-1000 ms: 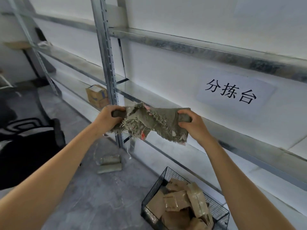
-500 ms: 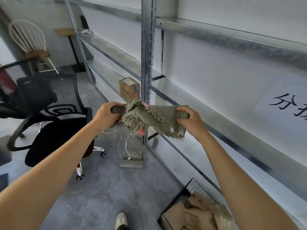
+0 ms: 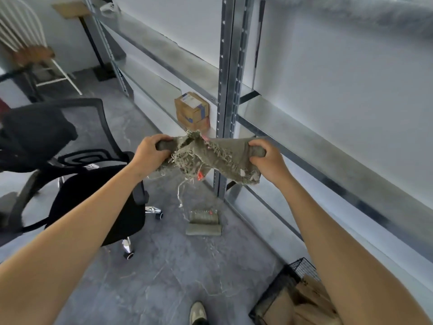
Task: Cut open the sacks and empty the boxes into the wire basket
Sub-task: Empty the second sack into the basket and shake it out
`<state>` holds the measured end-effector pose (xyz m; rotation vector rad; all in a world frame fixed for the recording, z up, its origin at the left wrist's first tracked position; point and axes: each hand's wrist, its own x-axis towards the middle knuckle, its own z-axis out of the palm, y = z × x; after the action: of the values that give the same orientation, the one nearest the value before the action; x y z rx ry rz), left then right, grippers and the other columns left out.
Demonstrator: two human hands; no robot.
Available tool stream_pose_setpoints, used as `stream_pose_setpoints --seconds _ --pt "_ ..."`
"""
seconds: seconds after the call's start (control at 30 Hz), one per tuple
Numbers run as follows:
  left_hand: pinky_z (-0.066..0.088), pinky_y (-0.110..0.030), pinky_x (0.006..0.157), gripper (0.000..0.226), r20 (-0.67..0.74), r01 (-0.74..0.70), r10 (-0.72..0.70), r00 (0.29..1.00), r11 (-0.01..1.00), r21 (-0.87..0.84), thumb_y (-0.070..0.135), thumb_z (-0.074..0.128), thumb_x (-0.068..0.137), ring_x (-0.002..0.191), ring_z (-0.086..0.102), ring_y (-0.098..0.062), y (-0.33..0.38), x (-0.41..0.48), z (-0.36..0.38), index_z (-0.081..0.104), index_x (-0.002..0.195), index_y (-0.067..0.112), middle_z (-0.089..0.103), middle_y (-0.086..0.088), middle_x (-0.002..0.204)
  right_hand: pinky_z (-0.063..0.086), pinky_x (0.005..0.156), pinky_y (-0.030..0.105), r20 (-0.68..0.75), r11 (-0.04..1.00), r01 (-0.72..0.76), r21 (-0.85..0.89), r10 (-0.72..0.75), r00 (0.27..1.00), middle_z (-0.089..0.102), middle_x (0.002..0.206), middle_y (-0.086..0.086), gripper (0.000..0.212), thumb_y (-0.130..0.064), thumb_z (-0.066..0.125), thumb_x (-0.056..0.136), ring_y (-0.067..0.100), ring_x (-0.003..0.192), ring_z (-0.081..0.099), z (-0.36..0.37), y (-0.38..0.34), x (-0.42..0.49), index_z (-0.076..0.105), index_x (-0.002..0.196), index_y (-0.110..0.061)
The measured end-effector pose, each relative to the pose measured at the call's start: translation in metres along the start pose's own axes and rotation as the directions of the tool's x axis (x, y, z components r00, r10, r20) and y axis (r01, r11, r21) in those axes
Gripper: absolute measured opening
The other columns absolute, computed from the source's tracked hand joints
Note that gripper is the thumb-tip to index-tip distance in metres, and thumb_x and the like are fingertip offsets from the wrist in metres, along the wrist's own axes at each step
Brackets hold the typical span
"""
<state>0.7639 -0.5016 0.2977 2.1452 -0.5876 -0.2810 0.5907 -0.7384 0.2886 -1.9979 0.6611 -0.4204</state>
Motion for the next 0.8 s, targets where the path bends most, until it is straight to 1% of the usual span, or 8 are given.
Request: stream_pose_setpoints --seconds 0.07,0.13,0.27,0.37,0.43,0.57,0.7,0.8 --pt "0.049 -0.030 0.064 0.036 0.003 0.034 -0.034 0.999 0.999 0.003 -0.001 0.061 0.083 0.085 0.060 -0.024 -0.013 0.021 0.001 0.063 0.117 0.012 0.064 -0.012 0.110 0.041 0.071 0.007 0.010 1.000 -0.017 -0.006 0.017 1.000 0.056 0.105 -0.007 0.040 0.005 0.055 0.082 0.009 0.096 0.054 0.013 0.003 0.019 0.062 0.116 -0.014" --pt "0.051 -0.030 0.062 0.036 0.003 0.070 -0.070 0.998 0.998 0.002 -0.001 0.059 0.083 0.082 0.060 -0.024 -0.025 0.037 0.006 0.064 0.116 0.013 0.065 -0.011 0.107 0.043 0.074 0.009 0.025 1.000 -0.025 -0.012 0.025 0.999 0.057 0.105 -0.006 0.039 0.005 0.055 0.082 0.010 0.097 0.054 0.025 0.010 0.036 0.062 0.116 -0.014" --pt "0.045 -0.008 0.053 0.036 -0.021 0.122 -0.122 0.992 0.992 0.032 -0.003 0.055 0.083 0.086 0.058 -0.018 -0.053 0.064 0.026 0.067 0.113 0.012 0.064 -0.004 0.102 0.045 0.086 0.023 0.063 0.996 -0.057 -0.069 0.061 0.996 0.057 0.111 -0.004 0.042 0.006 0.054 0.081 0.012 0.102 0.054 0.049 0.033 0.071 0.062 0.117 -0.015" --pt "0.044 -0.012 0.046 0.036 -0.013 0.209 -0.209 0.978 0.978 -0.026 -0.005 0.053 0.084 0.069 0.061 -0.015 -0.070 0.078 0.042 0.067 0.112 0.013 0.065 -0.007 0.097 0.043 0.081 0.019 0.076 0.995 -0.065 -0.079 0.071 0.995 0.058 0.112 -0.003 0.043 0.007 0.052 0.080 0.011 0.102 0.054 0.060 0.052 0.088 0.062 0.116 -0.015" --pt "0.044 -0.013 0.042 0.037 -0.022 0.283 -0.285 0.958 0.957 -0.061 -0.006 0.052 0.084 0.052 0.060 -0.003 -0.083 0.088 0.054 0.067 0.111 0.015 0.065 -0.007 0.092 0.042 0.080 0.016 0.109 0.993 -0.072 -0.089 0.082 0.991 0.057 0.111 -0.002 0.044 0.008 0.050 0.080 0.011 0.101 0.054 0.070 0.068 0.103 0.062 0.116 -0.015" --pt "0.047 -0.018 0.043 0.039 -0.041 0.387 -0.390 0.920 0.920 -0.064 -0.007 0.052 0.084 0.042 0.057 0.003 -0.108 0.111 0.082 0.066 0.107 0.020 0.064 -0.004 0.088 0.044 0.088 0.025 0.141 0.984 -0.111 -0.138 0.131 0.981 0.058 0.117 0.004 0.045 0.006 0.051 0.079 0.013 0.104 0.053 0.083 0.102 0.137 0.062 0.116 -0.017" --pt "0.045 -0.009 0.045 0.040 -0.024 0.421 -0.421 0.907 0.907 -0.002 -0.008 0.051 0.084 0.061 0.061 -0.006 -0.132 0.135 0.111 0.063 0.114 0.016 0.062 -0.003 0.099 0.046 0.085 0.029 0.186 0.971 -0.123 -0.204 0.162 0.969 0.056 0.119 0.006 0.046 0.007 0.049 0.077 0.019 0.104 0.053 0.104 0.143 0.165 0.059 0.114 -0.019" --pt "0.044 -0.018 0.065 0.041 -0.004 0.422 -0.424 0.906 0.902 0.085 -0.006 0.050 0.083 0.088 0.054 -0.015 -0.164 0.149 0.140 0.061 0.118 0.011 0.060 -0.006 0.108 0.047 0.078 0.031 0.195 0.943 -0.205 -0.263 0.260 0.946 0.055 0.115 0.004 0.043 0.004 0.048 0.080 0.020 0.096 0.054 0.127 0.183 0.179 0.056 0.113 -0.022"
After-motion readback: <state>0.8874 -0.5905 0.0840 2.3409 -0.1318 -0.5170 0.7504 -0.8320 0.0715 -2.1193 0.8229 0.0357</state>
